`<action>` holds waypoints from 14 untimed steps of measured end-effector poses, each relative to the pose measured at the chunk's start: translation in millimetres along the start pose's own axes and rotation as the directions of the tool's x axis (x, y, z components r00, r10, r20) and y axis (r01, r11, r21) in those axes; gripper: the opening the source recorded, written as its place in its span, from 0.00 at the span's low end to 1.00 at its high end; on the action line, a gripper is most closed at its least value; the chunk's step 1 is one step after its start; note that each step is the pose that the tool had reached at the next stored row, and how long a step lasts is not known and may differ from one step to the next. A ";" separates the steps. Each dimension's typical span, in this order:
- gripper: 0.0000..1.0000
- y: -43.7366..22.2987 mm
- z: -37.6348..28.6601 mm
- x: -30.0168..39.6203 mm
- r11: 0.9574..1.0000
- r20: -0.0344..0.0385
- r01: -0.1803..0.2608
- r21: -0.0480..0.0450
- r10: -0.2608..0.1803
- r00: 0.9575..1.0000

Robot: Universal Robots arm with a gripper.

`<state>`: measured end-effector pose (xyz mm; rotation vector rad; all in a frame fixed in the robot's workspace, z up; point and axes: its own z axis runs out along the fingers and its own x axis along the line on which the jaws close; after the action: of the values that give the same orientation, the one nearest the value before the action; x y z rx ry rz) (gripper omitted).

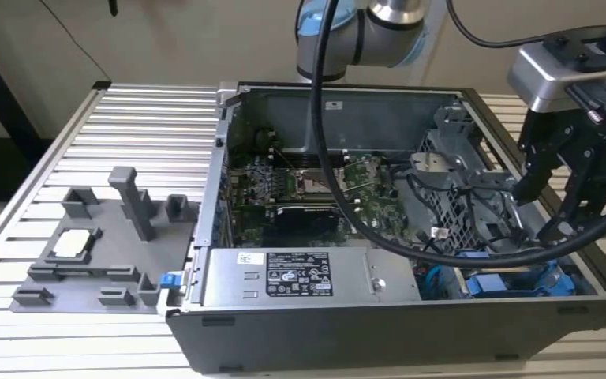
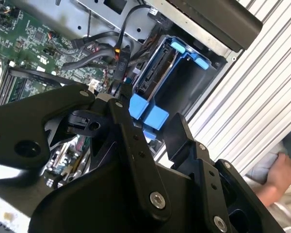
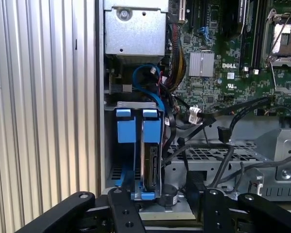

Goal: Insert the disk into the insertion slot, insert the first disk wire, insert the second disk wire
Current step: 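Insert the disk into the insertion slot, then insert the first disk wire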

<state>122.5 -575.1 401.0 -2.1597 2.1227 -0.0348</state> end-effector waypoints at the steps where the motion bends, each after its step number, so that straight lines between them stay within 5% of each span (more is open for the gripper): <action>1: 0.55 0.0 0.3 0.0 1.000 0.003 0.002 0.001 -0.002 1.000; 3: 0.55 0.1 0.6 -0.3 1.000 0.015 0.006 0.003 -0.006 1.000; 6: 0.55 0.1 0.6 -0.4 1.000 0.047 0.017 0.009 -0.018 0.999; 7: 0.55 0.2 0.6 -0.3 1.000 0.052 0.025 0.015 -0.026 0.998; 11: 0.55 0.2 1.7 -0.5 0.997 0.060 0.059 0.045 -0.062 0.996; 14: 0.55 0.4 5.6 -1.2 0.995 0.061 0.083 0.053 -0.086 0.994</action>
<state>122.6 -573.6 395.4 -2.1903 1.9748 -0.0257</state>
